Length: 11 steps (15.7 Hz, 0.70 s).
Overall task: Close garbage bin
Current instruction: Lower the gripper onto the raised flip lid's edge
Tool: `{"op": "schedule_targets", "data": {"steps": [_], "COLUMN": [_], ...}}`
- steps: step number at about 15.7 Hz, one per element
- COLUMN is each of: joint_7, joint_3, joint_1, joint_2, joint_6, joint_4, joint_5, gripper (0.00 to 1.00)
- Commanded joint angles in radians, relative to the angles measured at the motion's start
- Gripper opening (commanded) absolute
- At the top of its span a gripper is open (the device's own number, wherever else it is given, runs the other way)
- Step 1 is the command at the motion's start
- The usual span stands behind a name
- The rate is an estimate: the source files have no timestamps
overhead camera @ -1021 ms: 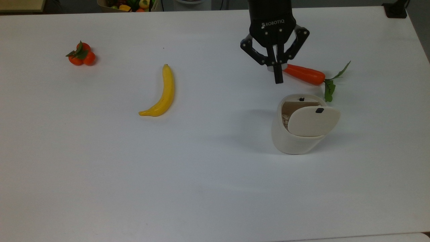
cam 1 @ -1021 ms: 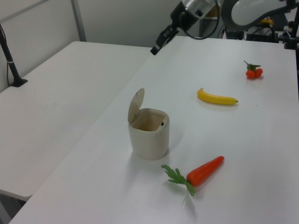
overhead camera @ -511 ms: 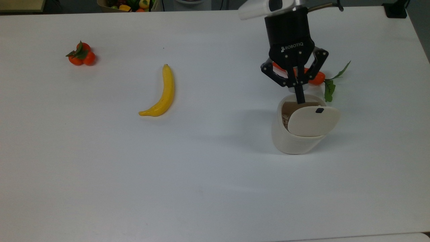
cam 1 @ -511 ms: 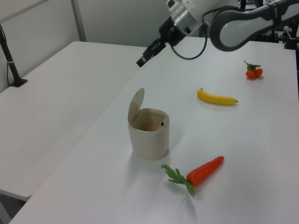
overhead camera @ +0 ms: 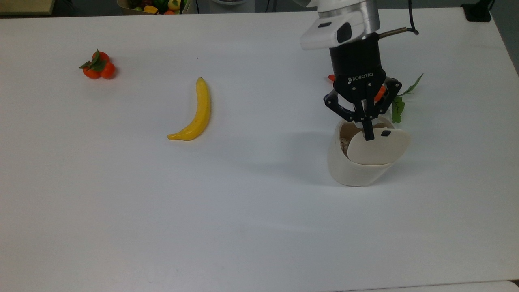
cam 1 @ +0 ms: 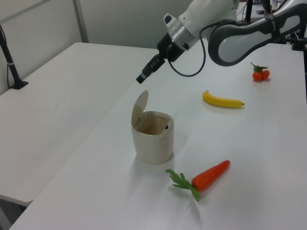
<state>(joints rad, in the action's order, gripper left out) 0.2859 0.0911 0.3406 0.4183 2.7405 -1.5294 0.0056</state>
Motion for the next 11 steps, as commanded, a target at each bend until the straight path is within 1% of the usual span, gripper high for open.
{"op": "schedule_targets", "data": {"steps": [1,4,7,9,11], "joint_7": [0.019,0.019,0.019,0.019,0.019], "joint_3": [-0.002,0.002,0.021,0.042,0.052], "joint_1": [0.015,0.02,0.018,0.012,0.012], "joint_2": [0.025,0.027,0.024,0.016,0.011], "joint_6": [0.016,0.015,0.012,0.005,-0.001], "joint_4": [0.015,0.008,0.002,-0.017,-0.032], "joint_5": [-0.024,-0.023,-0.023,-0.024,-0.024], "gripper": [0.0,0.0,0.0,0.0,0.0]}}
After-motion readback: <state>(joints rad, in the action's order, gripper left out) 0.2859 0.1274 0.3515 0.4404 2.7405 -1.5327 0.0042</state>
